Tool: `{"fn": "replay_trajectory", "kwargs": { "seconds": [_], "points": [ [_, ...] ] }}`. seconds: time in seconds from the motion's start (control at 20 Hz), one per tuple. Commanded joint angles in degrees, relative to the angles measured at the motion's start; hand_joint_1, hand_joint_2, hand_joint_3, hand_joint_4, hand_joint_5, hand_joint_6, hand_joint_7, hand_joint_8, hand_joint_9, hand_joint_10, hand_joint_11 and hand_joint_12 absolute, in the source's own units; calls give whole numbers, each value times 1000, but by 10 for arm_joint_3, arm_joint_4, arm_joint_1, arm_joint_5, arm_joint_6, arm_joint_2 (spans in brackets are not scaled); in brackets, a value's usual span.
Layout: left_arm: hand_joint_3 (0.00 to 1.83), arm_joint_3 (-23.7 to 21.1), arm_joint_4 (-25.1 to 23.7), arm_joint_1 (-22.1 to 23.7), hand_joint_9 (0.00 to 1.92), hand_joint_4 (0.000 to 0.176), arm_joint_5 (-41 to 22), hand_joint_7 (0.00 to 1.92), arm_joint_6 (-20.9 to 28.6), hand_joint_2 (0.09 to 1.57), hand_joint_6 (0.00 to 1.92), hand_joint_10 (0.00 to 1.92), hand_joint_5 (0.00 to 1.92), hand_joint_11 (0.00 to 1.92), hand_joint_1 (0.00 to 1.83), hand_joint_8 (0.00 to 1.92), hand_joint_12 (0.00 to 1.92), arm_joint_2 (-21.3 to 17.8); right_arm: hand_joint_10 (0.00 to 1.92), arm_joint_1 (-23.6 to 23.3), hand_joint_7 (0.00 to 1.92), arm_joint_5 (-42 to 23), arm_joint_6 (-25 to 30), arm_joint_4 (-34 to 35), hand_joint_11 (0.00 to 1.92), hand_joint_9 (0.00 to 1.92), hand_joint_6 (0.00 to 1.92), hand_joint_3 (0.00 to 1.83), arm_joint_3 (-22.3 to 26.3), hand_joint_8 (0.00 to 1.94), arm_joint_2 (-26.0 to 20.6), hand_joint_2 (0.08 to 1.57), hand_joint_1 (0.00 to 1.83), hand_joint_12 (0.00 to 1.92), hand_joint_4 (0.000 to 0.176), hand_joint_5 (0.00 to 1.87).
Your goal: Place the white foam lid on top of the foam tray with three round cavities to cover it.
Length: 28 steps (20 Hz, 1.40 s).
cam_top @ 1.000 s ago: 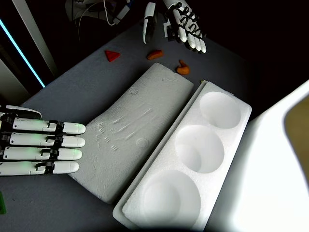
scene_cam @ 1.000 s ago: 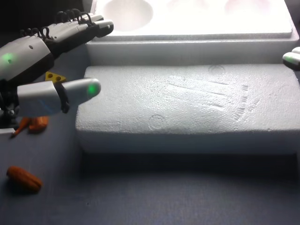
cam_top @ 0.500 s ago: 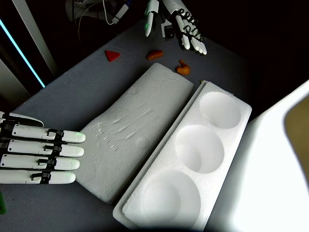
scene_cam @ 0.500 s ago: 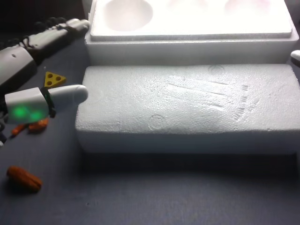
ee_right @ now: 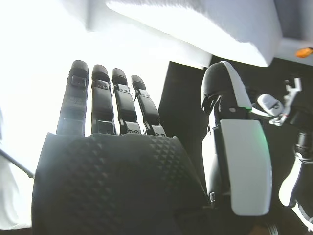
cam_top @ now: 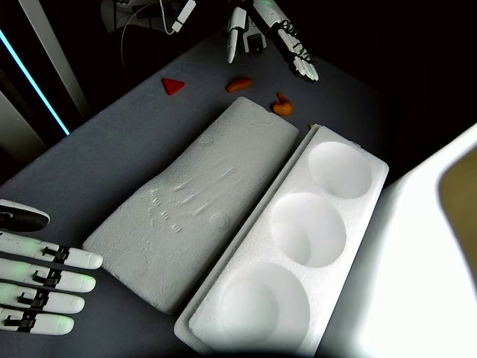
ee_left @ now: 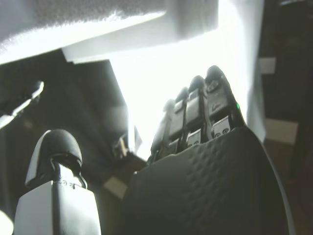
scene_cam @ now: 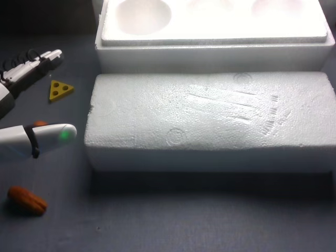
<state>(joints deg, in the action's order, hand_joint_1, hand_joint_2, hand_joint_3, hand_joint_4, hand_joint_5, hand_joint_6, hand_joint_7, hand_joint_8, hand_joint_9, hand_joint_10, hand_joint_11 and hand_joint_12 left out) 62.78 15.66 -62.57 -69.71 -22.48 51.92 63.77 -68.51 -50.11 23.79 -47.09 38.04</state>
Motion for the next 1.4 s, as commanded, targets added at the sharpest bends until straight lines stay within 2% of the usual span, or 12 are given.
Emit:
{"fn": "replay_trajectory", "kwargs": {
  "seconds": [0.0,0.1,0.3,0.35,0.65,0.7,0.75,0.85,0.95,1.0,1.1,1.35],
  "points": [
    [0,0,7,-1,0,11,-65,0,4,1020,0,0,0,0,417,0,0,4,0,-3,0,-75,0,7,0,0,0,0,0,0,-3,1163,513,681,0,0],
    [0,4,-1,-3,0,0,-43,0,8,1010,0,0,0,0,400,0,0,8,0,-2,0,-68,0,16,0,0,0,0,-5,0,6,1148,499,748,0,0],
    [0,14,-27,7,0,2,20,0,8,1000,0,0,0,0,424,0,0,10,0,-3,0,-40,0,27,0,0,0,0,-19,0,26,1138,499,768,0,0],
    [0,16,-29,11,0,4,31,0,6,1005,0,0,0,0,437,0,0,11,0,-3,0,-34,0,32,0,0,0,0,-22,0,31,1148,536,532,0,0],
    [0,24,-21,12,0,19,55,0,4,987,0,0,0,0,443,0,0,32,0,-11,0,-7,0,48,0,0,0,0,-37,0,54,1114,529,336,0,0],
    [0,25,-20,12,0,11,58,0,3,984,0,0,0,0,438,0,0,35,0,-11,0,-4,0,51,0,0,0,0,-38,0,58,1118,522,343,0,0],
    [0,27,-20,13,0,13,62,0,3,978,0,0,0,0,442,0,0,39,0,-13,0,0,0,55,0,0,0,0,-41,0,63,1122,509,489,0,0],
    [0,30,-17,14,0,18,66,0,2,970,0,0,0,0,443,0,0,45,0,-20,0,9,0,58,0,0,0,0,-49,0,73,1124,503,555,0,0],
    [0,31,-12,16,0,20,67,0,-5,969,0,0,0,0,433,0,0,50,0,-30,0,20,0,60,0,0,0,0,-56,0,83,1121,495,548,0,0],
    [0,32,-9,17,0,10,66,0,-6,970,0,0,0,0,467,0,0,52,0,-33,0,21,0,62,0,0,0,0,-59,0,88,1122,505,547,0,0],
    [0,35,-6,21,0,8,67,0,-6,973,0,0,0,0,480,0,0,58,0,-40,0,25,0,65,0,0,0,0,-64,0,95,1117,505,547,0,0],
    [0,41,-4,30,0,0,70,0,-7,977,5,0,12,0,522,0,0,72,0,-62,0,40,0,72,0,0,0,0,-83,0,122,1117,526,838,0,0]
  ]
}}
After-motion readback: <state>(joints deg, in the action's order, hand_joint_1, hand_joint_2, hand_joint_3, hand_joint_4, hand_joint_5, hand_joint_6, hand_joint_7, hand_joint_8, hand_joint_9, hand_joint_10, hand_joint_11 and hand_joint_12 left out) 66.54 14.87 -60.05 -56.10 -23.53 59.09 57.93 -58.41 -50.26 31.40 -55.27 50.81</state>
